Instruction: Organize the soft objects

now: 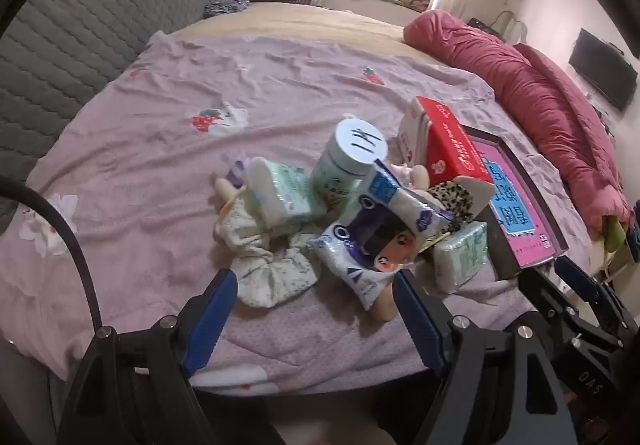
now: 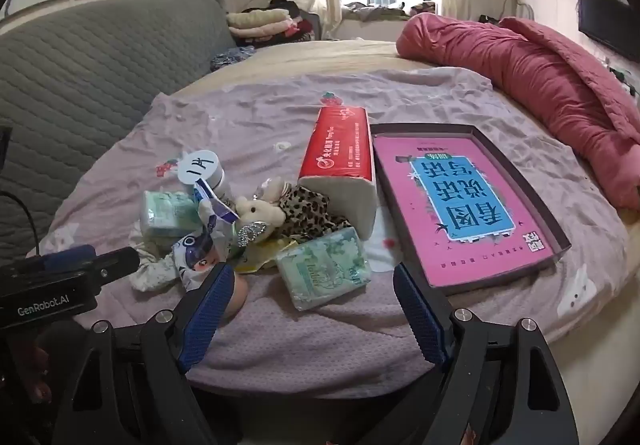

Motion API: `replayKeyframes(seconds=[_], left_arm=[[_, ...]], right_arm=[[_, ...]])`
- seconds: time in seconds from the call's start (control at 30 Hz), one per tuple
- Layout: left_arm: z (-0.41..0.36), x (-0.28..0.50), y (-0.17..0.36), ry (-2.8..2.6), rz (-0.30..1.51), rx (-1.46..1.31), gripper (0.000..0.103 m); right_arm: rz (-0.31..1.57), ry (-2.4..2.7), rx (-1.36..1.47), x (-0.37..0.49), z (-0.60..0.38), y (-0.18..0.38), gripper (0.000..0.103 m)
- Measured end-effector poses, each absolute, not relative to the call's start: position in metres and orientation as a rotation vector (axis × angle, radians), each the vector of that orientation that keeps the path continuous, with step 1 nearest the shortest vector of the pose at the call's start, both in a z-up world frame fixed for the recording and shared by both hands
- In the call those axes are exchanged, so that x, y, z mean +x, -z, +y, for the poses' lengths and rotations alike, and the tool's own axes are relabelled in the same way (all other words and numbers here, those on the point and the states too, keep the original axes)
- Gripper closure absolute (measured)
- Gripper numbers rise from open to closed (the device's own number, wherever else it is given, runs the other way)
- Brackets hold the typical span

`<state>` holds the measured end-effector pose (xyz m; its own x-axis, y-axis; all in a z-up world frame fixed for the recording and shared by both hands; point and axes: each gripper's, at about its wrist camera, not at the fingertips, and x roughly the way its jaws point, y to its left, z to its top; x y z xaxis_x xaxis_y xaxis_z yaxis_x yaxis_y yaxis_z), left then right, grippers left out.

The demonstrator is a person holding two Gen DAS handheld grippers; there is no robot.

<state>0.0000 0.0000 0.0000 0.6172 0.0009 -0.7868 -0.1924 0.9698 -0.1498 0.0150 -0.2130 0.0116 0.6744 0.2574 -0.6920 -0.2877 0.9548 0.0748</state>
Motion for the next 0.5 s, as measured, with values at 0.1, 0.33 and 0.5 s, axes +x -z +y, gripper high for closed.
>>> replayKeyframes(seconds=[0.1, 0.33, 0.5], left_arm=[[-0.003, -0.001, -0.001, -0.118, 0.88, -0.203, 0.023], [-0.001, -0.007, -0.001, -0.129, 0.885, -0.231, 0.023], [0.0, -0.008, -0.004, -0.127, 0.884, -0.235, 0.023]], right_arm=[[0.768, -0.302, -0.04, 0.013, -0.214, -0.012, 0.02], [0.788, -0.328, -0.057, 0.012, -0.209, -0.013, 0.02], [0.766, -0.347, -0.064, 0.007, -0.209, -0.014, 0.02]])
